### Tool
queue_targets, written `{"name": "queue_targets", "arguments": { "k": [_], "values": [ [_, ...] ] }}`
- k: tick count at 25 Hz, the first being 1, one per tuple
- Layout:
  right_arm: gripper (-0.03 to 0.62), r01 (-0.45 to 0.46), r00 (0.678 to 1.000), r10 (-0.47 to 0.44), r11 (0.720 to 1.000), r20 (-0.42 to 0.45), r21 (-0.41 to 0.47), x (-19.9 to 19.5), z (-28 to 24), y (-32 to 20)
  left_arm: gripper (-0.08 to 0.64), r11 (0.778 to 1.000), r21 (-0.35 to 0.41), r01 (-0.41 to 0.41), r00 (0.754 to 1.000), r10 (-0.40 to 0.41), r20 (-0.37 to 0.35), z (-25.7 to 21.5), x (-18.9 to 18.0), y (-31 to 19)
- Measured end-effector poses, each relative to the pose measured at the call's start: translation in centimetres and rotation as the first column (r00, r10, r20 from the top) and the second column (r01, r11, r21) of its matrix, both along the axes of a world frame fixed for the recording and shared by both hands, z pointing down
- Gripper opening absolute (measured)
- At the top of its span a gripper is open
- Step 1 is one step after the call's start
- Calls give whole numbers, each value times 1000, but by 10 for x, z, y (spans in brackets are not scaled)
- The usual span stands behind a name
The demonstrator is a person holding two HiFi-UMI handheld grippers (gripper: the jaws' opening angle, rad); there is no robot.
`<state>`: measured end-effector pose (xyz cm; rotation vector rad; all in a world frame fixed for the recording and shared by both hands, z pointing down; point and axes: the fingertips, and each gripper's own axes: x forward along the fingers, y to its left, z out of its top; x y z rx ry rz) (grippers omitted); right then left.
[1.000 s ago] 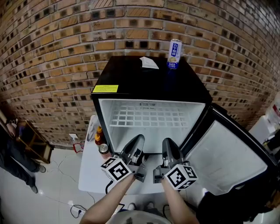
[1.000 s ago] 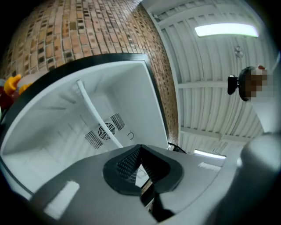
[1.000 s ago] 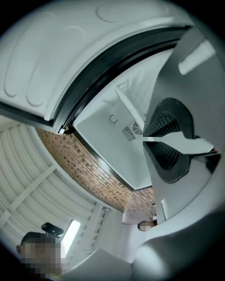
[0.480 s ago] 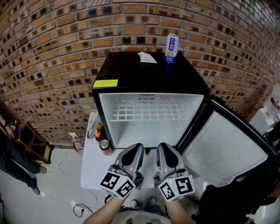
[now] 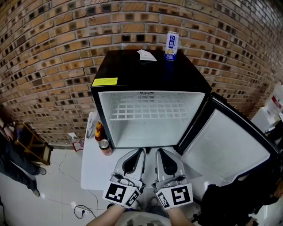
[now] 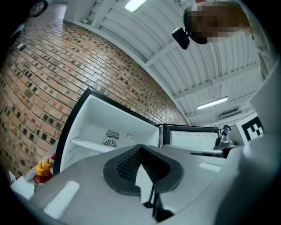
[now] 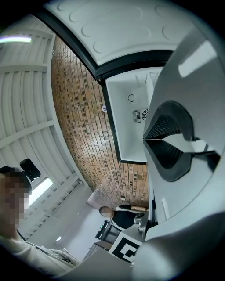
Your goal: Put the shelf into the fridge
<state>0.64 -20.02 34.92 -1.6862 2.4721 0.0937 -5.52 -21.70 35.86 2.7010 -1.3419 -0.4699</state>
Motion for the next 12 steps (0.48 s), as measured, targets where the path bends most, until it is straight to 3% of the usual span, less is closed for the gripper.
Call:
{"name": "queue_targets", "arguments": {
  "k": [12],
  "values": [
    [2, 25, 1000, -25, 1000, -10, 7, -6, -4, 31, 0, 1000, 17, -11, 1000, 11, 10, -4, 3, 28]
  ]
}}
